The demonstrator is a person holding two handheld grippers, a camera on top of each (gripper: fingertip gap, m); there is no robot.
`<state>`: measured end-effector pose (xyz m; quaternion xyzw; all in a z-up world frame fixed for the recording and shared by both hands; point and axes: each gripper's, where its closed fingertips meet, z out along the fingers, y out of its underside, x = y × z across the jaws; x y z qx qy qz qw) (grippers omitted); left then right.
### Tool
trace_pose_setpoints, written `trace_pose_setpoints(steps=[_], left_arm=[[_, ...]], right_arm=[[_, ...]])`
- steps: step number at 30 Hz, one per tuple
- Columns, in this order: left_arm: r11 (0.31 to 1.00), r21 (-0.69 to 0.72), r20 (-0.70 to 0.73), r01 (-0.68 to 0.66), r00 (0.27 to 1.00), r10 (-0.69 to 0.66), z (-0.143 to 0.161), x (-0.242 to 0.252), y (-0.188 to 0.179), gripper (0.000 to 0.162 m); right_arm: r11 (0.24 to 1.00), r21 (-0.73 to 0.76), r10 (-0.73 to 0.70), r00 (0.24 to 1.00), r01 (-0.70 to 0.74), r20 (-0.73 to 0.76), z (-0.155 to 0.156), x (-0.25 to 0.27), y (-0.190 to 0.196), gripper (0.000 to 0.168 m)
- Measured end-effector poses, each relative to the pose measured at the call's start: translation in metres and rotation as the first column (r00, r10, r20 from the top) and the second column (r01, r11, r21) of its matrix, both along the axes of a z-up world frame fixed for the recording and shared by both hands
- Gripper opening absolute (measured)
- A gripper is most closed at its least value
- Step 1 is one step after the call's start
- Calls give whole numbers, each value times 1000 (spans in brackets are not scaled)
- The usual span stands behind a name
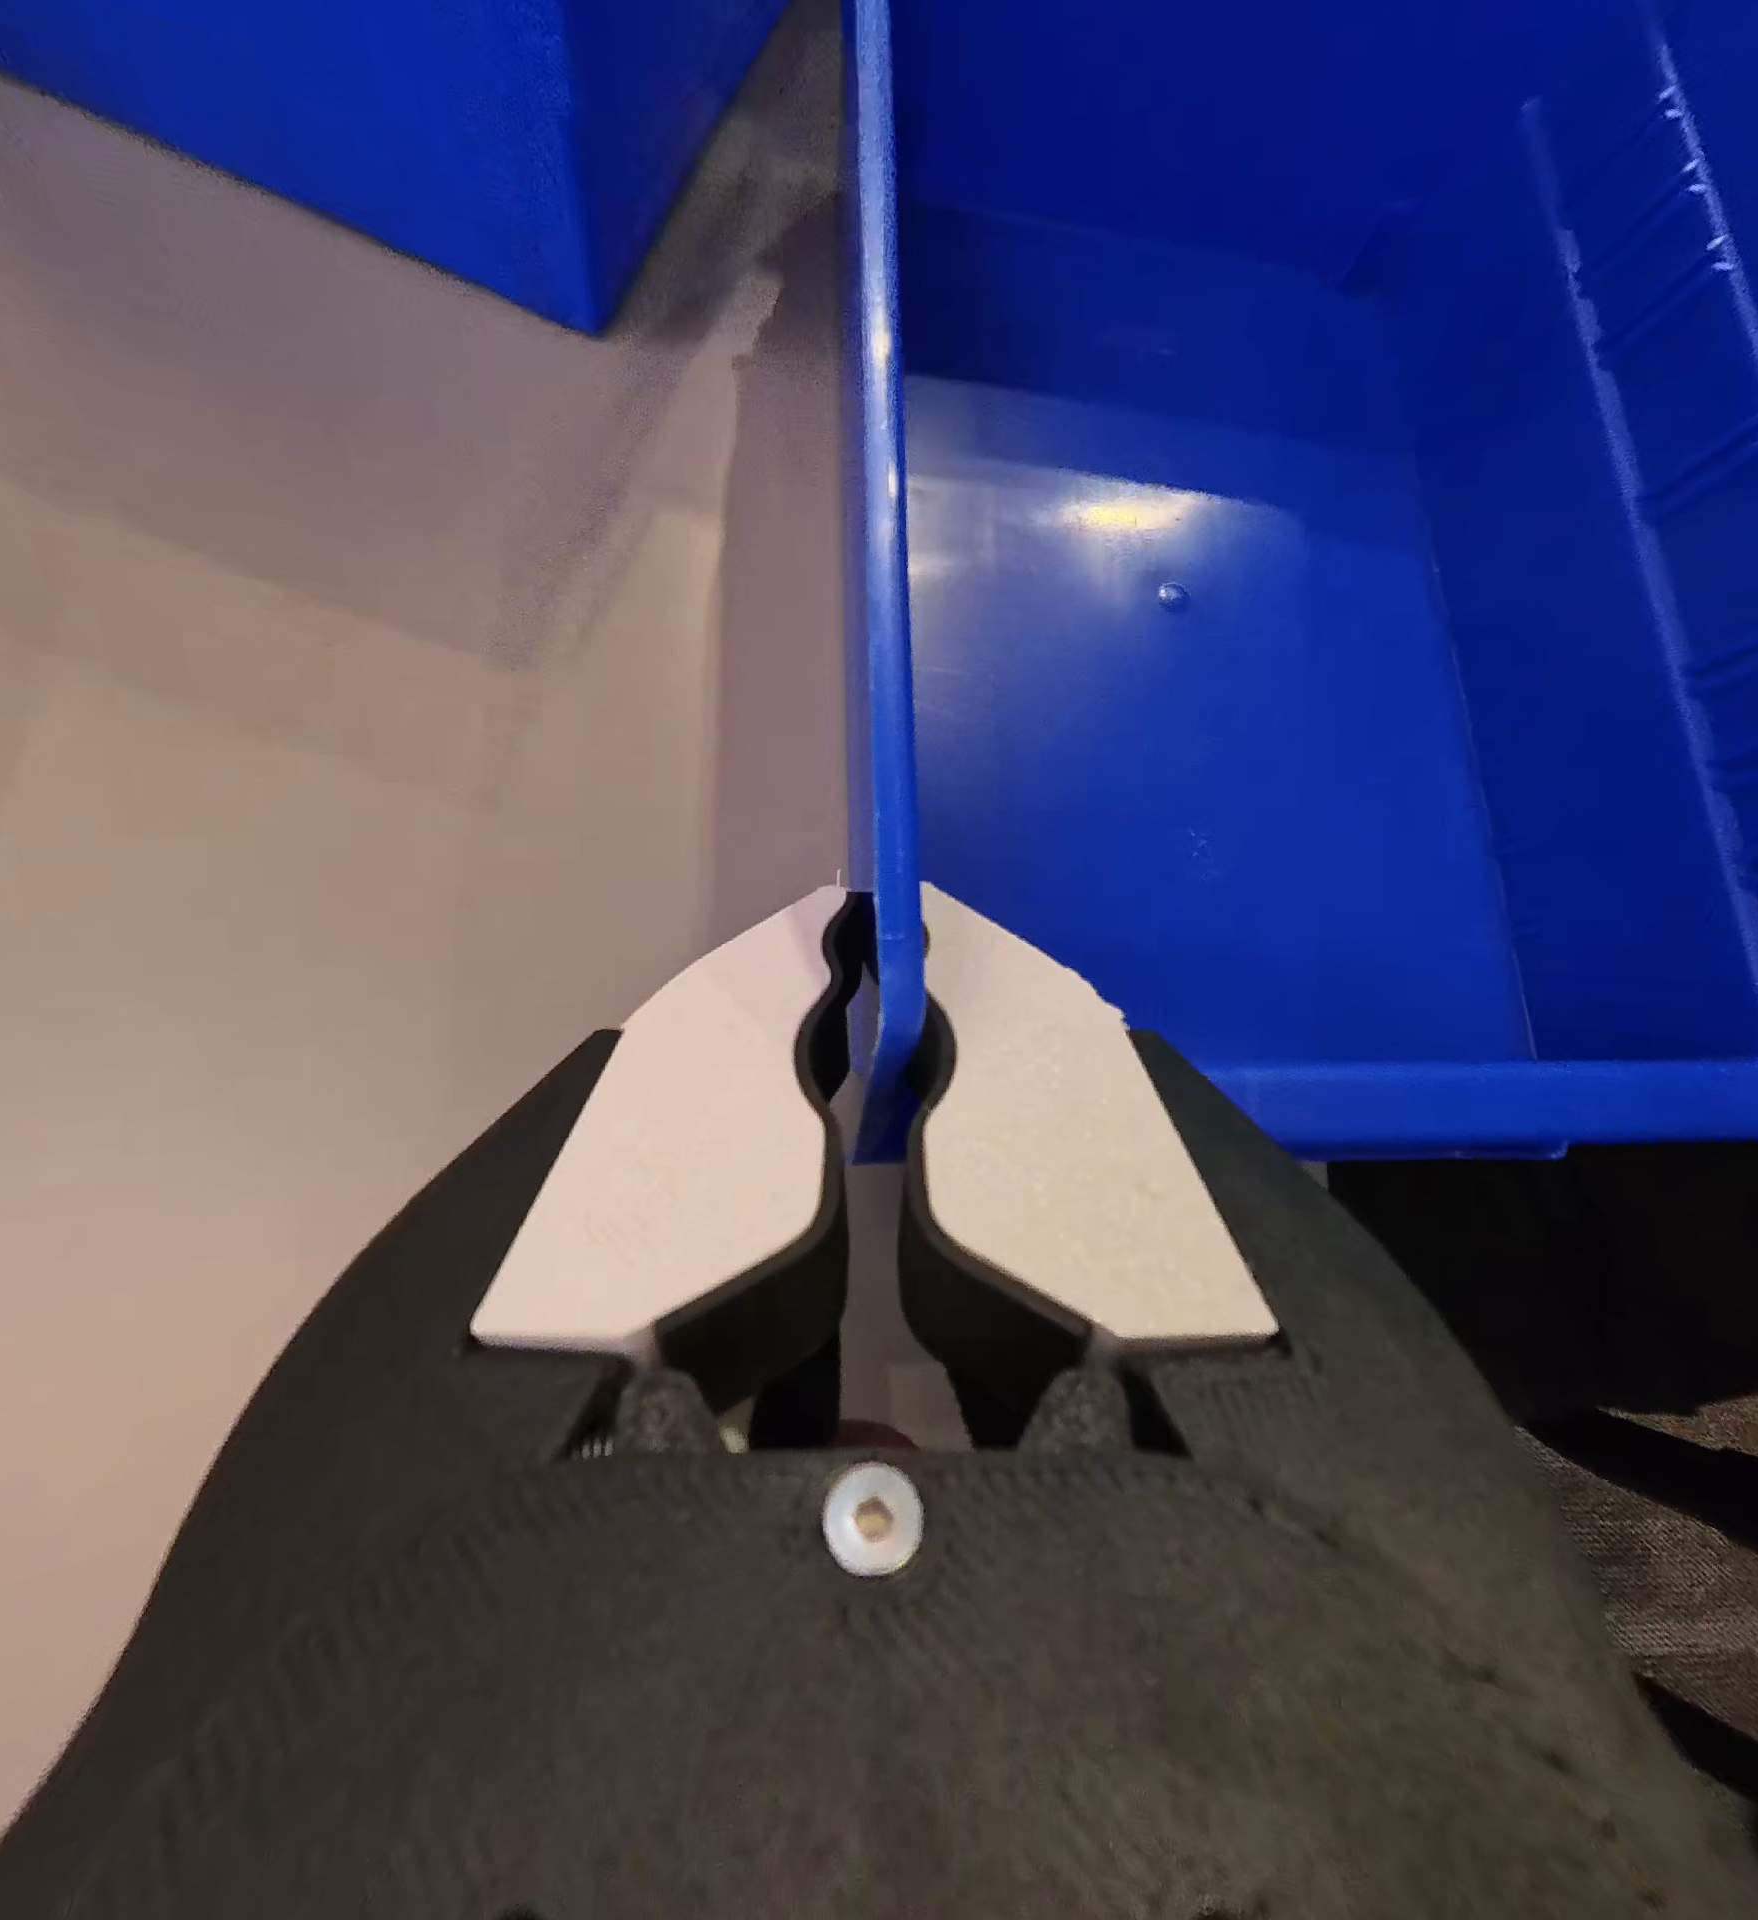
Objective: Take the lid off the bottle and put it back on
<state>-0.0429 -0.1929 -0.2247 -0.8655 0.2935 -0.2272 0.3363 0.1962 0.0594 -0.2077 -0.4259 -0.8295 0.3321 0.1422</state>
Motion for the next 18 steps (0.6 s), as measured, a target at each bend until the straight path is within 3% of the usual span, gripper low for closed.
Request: trace_pose_setpoints(steps=[1, 7, 8, 9, 10, 12, 15, 18], left_arm=[[1000, 1, 2, 4, 1000, -4, 0, 2, 3, 5], [1000, -9, 41, 5, 999, -5, 0, 13, 24, 6], [1000, -28, 77, 14, 997, -12, 3, 16, 24, 29], [999, -32, 116, -24, 993, 28, 11, 11, 27, 46], [997, -24, 163, -77, 983, 80, 21, 1, 30, 62], [979, 18, 243, -205, 950, 194, 50, -27, 38, 95], [920, 45, 209, -389, 904, 372, 83, -64, 61, 97], [868, 9, 170, -497, 856, 488, 97, -69, 104, 95]], right_arm=[[1000, -8, 18, 1000, -18, -4, 0, -2, -4, 13], [995, -10, 101, 995, -101, -23, 1, -51, -27, 17], [996, -21, 90, 996, -90, -8, 2, -59, -27, 25], [999, -34, 42, 999, -42, -1, 7, -68, -22, 55], [998, -57, -16, 1000, 15, -2, 16, -73, -16, 66], [986, -111, -125, 992, 123, -19, 40, -71, -6, 68], [943, -192, -278, 961, 271, -8, 74, -55, -9, 76], [907, -190, -367, 927, 375, 77, 77, -37, -32, 86]])
